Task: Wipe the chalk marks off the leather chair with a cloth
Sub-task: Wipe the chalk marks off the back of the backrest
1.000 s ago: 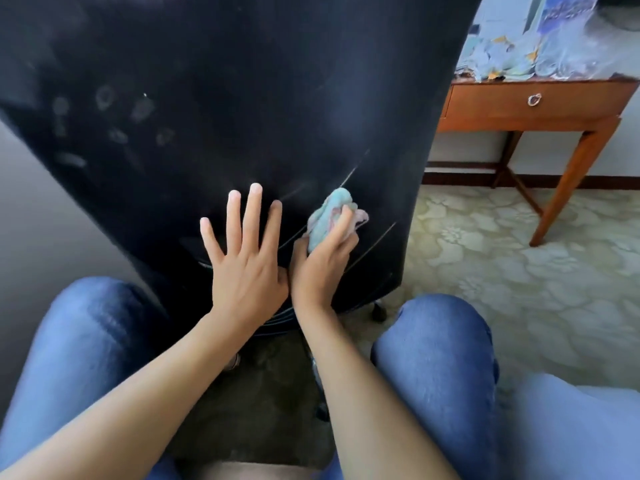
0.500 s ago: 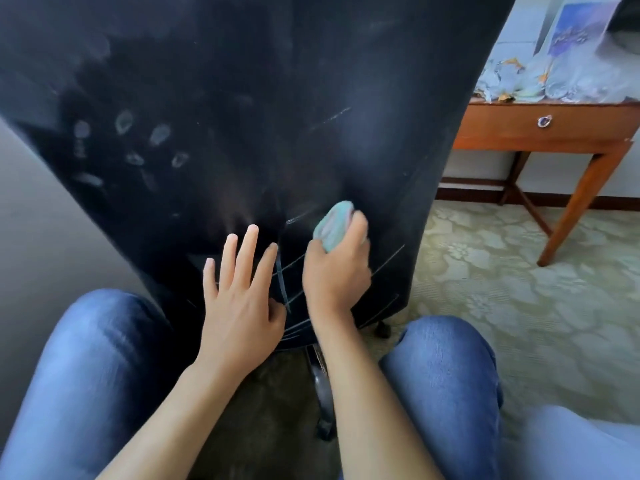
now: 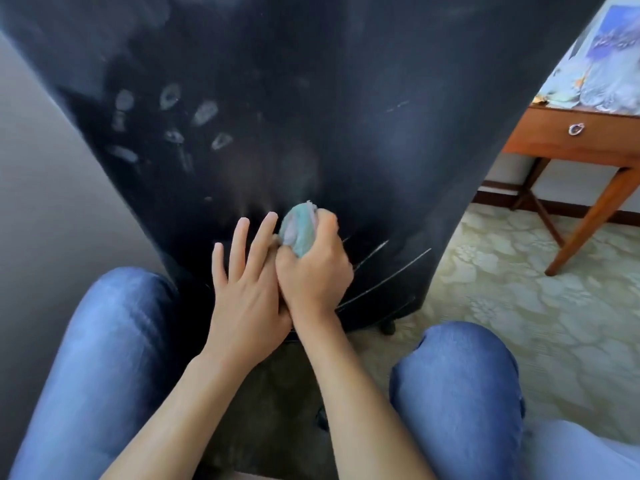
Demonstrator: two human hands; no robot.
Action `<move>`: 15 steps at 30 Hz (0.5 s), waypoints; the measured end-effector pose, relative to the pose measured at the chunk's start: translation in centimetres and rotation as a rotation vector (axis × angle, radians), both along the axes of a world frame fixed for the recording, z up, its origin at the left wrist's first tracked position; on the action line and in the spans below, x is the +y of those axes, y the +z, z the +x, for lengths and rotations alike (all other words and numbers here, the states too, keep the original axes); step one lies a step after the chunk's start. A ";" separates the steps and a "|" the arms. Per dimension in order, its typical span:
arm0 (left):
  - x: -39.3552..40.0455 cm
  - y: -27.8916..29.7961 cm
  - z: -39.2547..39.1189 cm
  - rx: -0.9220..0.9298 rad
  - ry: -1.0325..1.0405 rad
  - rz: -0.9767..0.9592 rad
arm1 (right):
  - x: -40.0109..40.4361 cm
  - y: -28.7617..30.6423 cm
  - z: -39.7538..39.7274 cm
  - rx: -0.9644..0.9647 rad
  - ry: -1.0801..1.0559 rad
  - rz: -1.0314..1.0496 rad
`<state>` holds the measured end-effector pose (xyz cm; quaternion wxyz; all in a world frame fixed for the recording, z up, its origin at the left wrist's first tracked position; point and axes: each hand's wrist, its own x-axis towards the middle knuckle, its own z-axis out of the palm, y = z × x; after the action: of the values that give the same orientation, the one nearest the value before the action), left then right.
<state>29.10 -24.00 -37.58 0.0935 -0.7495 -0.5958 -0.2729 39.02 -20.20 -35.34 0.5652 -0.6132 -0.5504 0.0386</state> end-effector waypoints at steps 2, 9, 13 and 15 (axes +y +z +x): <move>0.0 -0.2 -0.7 -0.007 0.027 -0.005 | -0.2 -0.8 -0.5 -0.141 0.039 0.032; -0.8 -0.3 -2.2 -0.017 -0.016 -0.007 | 4.0 1.2 7.5 0.530 -0.496 0.001; -0.9 -0.8 -2.8 -0.111 0.015 -0.004 | 2.1 -1.3 0.5 0.325 -0.271 -0.016; -0.9 -1.0 -2.9 -0.149 0.019 -0.007 | 0.8 -3.5 -2.4 0.083 -0.068 0.023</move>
<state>26.17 -24.92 -38.62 0.0489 -0.7217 -0.6093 -0.3248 36.62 -19.44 -38.80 0.5954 -0.6230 -0.5059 0.0385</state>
